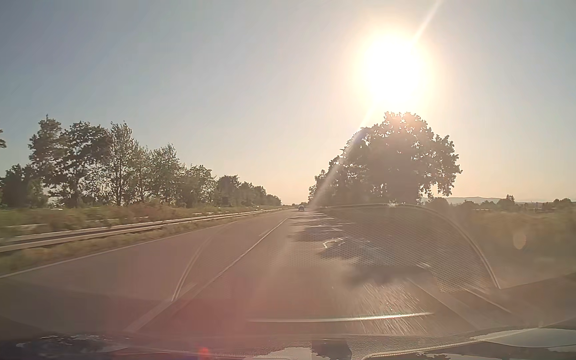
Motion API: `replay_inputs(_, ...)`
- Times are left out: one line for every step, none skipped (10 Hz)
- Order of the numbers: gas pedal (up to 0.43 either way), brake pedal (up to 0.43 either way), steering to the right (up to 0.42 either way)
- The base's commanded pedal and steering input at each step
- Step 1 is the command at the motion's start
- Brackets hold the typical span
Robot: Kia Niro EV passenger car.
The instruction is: Follow the waypoints while adhering to traffic rules and regulations
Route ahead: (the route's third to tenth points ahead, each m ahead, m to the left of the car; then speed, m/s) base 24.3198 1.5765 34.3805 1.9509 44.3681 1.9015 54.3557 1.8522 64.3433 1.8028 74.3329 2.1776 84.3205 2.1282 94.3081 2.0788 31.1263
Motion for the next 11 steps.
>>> replay_inputs(0.228, 0.000, 0.001)
replay_inputs(0.228, 0.000, 0.000)
replay_inputs(0.228, 0.000, -0.001)
replay_inputs(0.228, 0.000, -0.001)
replay_inputs(0.228, 0.000, -0.002)
replay_inputs(0.228, 0.000, -0.002)
replay_inputs(0.228, 0.000, -0.002)
replay_inputs(0.228, 0.000, -0.003)
replay_inputs(0.228, 0.000, -0.003)
replay_inputs(0.228, 0.000, -0.003)
replay_inputs(0.228, 0.000, -0.003)
